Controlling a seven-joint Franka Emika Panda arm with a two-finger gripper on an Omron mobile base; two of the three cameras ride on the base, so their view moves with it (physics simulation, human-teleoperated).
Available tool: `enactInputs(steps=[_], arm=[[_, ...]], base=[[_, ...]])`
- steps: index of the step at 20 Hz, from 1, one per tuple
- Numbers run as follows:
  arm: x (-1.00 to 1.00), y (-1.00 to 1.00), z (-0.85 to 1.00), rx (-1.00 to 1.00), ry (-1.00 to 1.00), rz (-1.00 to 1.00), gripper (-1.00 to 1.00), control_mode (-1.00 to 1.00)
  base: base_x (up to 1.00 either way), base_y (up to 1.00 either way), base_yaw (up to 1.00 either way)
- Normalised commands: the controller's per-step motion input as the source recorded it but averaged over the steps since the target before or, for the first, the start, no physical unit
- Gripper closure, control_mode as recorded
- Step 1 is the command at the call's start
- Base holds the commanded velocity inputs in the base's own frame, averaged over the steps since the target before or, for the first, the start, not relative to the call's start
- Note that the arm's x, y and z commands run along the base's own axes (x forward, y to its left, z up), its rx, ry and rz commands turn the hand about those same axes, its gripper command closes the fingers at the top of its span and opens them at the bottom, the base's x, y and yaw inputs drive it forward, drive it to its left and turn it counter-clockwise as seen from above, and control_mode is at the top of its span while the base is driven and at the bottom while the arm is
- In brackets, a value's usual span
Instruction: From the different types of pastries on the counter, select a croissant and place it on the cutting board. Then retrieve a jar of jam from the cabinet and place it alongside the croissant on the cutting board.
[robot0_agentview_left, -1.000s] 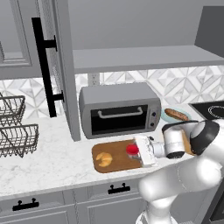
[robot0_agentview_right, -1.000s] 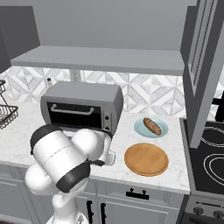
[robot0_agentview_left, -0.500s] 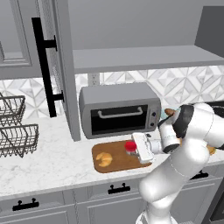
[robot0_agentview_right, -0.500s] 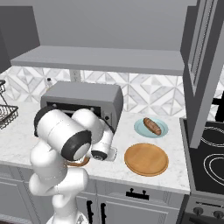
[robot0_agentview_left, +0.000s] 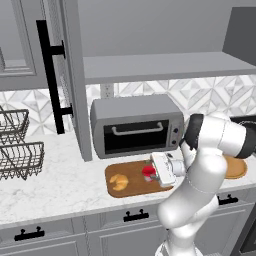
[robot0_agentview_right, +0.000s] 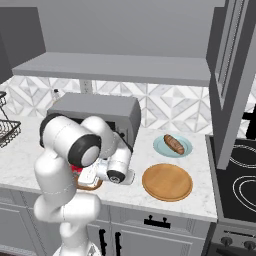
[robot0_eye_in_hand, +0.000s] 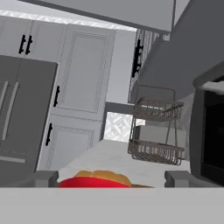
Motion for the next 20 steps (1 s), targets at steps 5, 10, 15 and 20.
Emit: enactInputs(steps=[5, 10, 15, 20], arm=[[0.01, -0.02, 0.00, 0.06, 0.00, -0.03, -1.00, -1.00], [0.18, -0.86, 0.46, 0.11, 0.09, -0.14, -1.00, -1.00], [-0.11, -1.00, 0.35, -0.17, 0.01, -0.16, -1.00, -1.00], [-0.54, -1.00, 0.66, -0.32, 0.00, -0.21, -1.00, -1.00]], base=[[0.00, 0.00, 0.00], [0.00, 0.00, 0.00], [0.00, 0.00, 0.00], [0.00, 0.00, 0.00]])
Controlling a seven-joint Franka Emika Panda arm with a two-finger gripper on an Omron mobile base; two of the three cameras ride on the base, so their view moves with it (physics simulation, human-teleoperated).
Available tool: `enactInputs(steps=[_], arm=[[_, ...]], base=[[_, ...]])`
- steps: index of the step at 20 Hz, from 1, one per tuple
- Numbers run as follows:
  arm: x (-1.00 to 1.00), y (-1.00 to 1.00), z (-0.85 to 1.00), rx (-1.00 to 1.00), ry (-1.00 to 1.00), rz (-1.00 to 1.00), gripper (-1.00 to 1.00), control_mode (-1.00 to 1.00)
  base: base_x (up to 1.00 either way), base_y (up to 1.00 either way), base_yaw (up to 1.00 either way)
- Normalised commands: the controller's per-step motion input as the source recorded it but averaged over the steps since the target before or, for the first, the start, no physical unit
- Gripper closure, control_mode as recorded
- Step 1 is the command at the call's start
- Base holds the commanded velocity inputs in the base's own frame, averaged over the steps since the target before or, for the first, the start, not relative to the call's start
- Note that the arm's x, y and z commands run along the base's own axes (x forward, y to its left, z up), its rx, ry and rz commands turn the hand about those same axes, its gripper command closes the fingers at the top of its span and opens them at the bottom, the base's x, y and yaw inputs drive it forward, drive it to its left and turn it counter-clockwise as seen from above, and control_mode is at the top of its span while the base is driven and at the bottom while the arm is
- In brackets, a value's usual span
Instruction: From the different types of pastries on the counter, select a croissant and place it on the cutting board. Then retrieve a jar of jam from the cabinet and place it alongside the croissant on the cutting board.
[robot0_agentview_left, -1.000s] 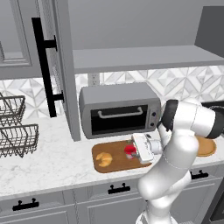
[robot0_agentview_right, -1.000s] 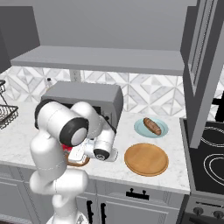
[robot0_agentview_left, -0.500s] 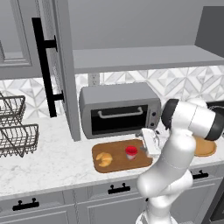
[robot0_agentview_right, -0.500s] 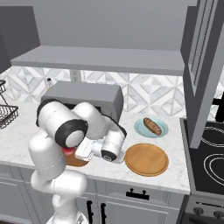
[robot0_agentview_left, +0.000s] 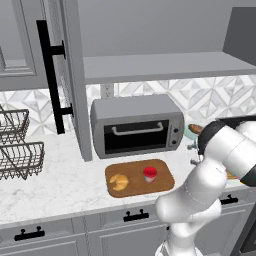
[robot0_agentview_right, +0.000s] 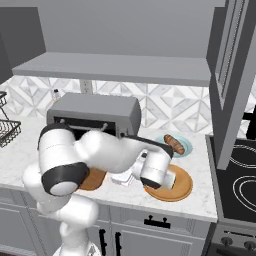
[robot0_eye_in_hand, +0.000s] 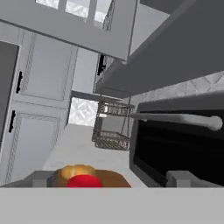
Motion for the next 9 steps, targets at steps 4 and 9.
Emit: enactInputs(steps=[4, 9], arm=[[-0.50, -1.00, 0.79, -0.40, 0.01, -0.22, -1.00, -1.00], [-0.40, -1.00, 0.98, -0.27, 0.08, -0.34, -1.00, -1.00]], base=[[0.00, 0.00, 0.00], [0.00, 0.00, 0.00]])
